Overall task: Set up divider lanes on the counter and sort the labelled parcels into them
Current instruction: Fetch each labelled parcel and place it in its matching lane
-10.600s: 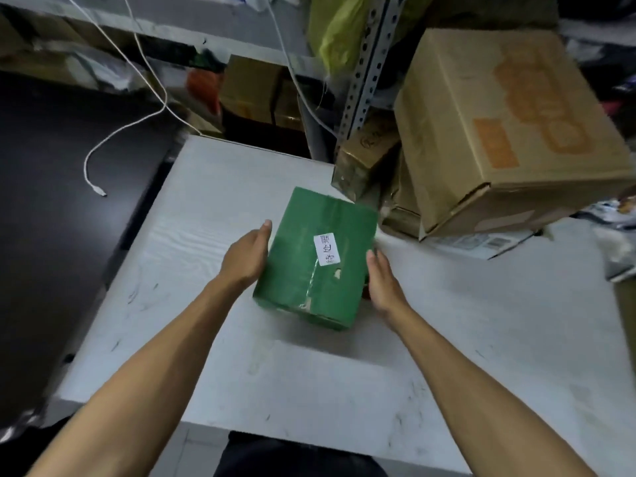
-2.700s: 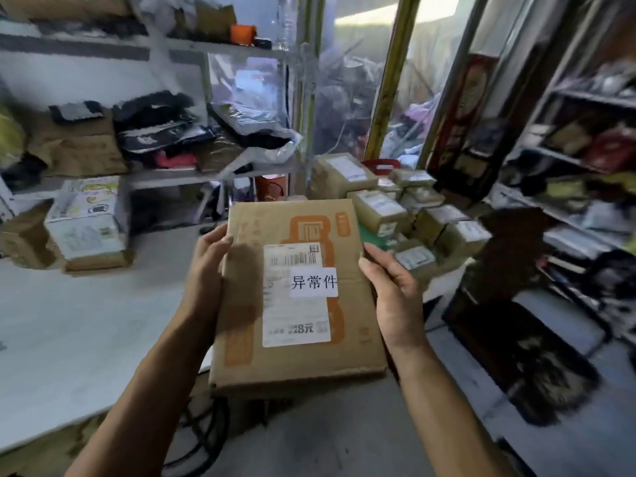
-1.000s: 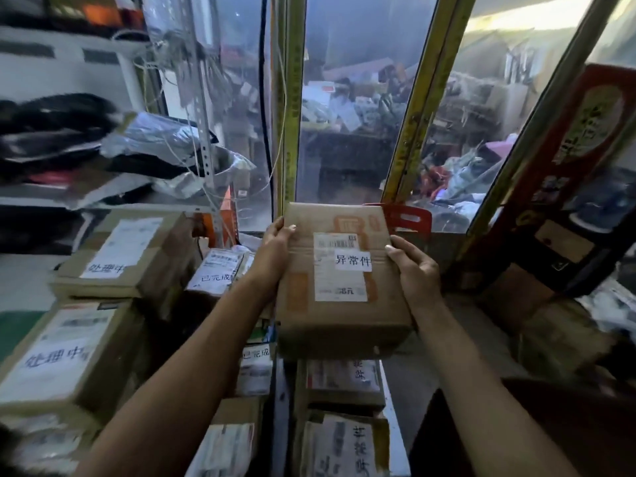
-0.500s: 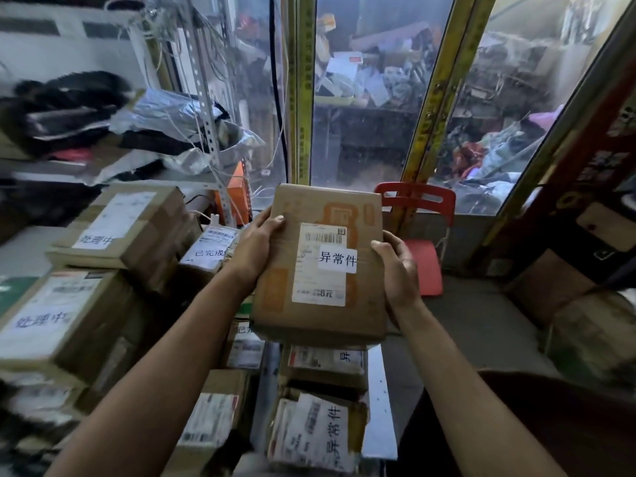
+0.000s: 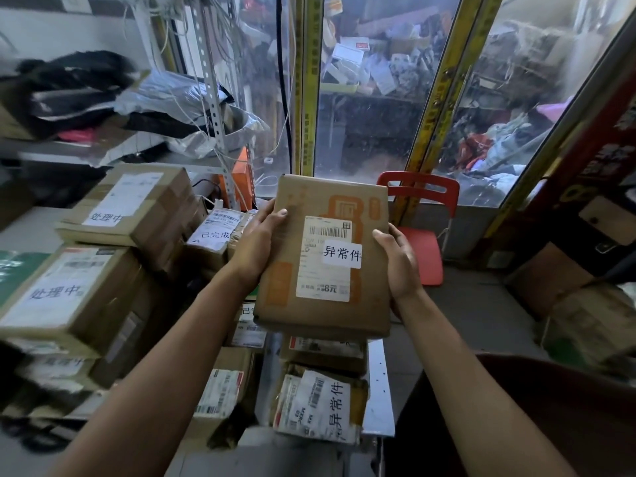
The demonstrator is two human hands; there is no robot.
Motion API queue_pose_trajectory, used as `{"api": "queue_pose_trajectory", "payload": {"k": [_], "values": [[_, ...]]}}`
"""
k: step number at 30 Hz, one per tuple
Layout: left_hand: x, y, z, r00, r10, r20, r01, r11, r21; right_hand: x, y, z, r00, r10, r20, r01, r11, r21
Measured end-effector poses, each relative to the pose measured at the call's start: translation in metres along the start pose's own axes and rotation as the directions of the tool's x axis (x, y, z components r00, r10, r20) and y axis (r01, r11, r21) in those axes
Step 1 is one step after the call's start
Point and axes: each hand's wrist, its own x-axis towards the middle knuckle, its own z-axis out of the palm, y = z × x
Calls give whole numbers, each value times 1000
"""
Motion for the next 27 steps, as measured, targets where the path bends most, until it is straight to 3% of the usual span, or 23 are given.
{"api": "queue_pose_trajectory", "payload": {"k": [13, 21, 27], "values": [[-31, 26, 1, 1000, -11, 28, 11, 1000, -18, -32, -31, 2, 999, -42, 21, 44, 993, -112], [-90, 4, -6, 986, -114, 122, 124, 990, -73, -92, -14, -16, 1000, -6, -5, 5, 990, -142], [-116, -21, -1, 983, -137, 119, 138, 990, 2, -111, 16, -25, 997, 66, -34, -71, 980, -187]]}}
